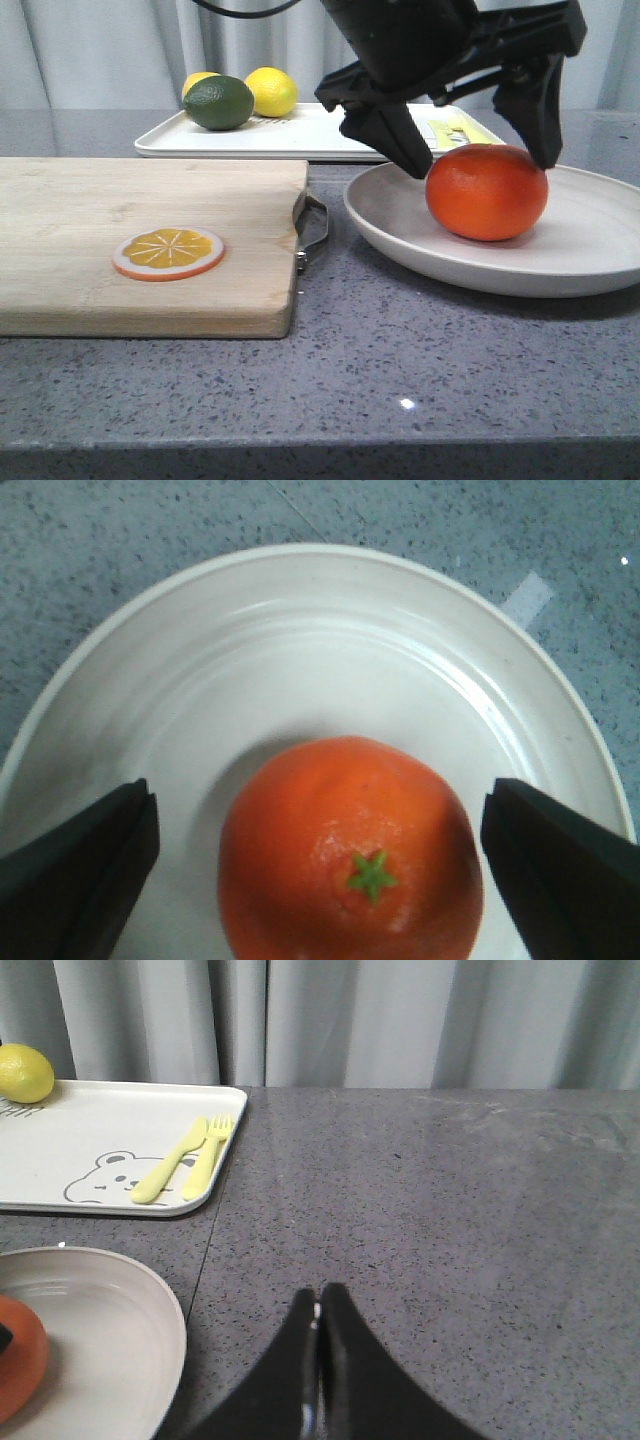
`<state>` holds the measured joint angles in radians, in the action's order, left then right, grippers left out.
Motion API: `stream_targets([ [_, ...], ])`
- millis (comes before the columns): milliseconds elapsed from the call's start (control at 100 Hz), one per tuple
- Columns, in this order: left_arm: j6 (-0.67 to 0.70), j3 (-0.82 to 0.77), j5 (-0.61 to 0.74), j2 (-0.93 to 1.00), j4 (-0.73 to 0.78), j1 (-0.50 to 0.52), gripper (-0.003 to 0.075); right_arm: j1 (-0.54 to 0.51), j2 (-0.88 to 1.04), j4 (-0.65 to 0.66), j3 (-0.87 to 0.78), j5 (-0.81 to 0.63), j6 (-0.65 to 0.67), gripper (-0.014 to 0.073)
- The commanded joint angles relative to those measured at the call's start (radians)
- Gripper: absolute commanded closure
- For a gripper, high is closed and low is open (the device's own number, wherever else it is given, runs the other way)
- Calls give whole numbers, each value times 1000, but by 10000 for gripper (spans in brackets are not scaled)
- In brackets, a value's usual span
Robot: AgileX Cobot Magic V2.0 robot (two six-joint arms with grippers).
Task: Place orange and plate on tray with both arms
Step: 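Open the left gripper and raise it away from the orange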
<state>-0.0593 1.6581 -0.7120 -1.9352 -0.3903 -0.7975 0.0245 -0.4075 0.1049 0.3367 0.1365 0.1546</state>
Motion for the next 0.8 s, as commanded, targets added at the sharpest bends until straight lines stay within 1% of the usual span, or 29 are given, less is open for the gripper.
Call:
stream_targets([
  [0, -2, 67, 14, 51, -15, 14, 91, -6, -13, 14, 35, -66, 2, 660],
  [220, -2, 183, -83, 58, -15, 17, 98, -6, -13, 14, 35, -58, 2, 660],
  [290, -2, 189, -88, 71, -15, 17, 113, -6, -13, 14, 35, -55, 2, 660],
  [360, -2, 189, -93, 86, -15, 17, 146, -6, -13, 14, 35, -48, 2, 660],
  [460, -2, 189, -119, 113, -15, 17, 220, -6, -13, 14, 35, -21, 2, 660],
  [650, -2, 187, -133, 166, -15, 17, 419, -6, -13, 14, 35, 60, 2, 660],
  [740, -3, 185, -133, 192, -13, 17, 495, -6, -13, 14, 35, 86, 2, 660],
  [790, -26, 185, -141, 206, -13, 17, 540, -6, -13, 14, 35, 91, 2, 660],
])
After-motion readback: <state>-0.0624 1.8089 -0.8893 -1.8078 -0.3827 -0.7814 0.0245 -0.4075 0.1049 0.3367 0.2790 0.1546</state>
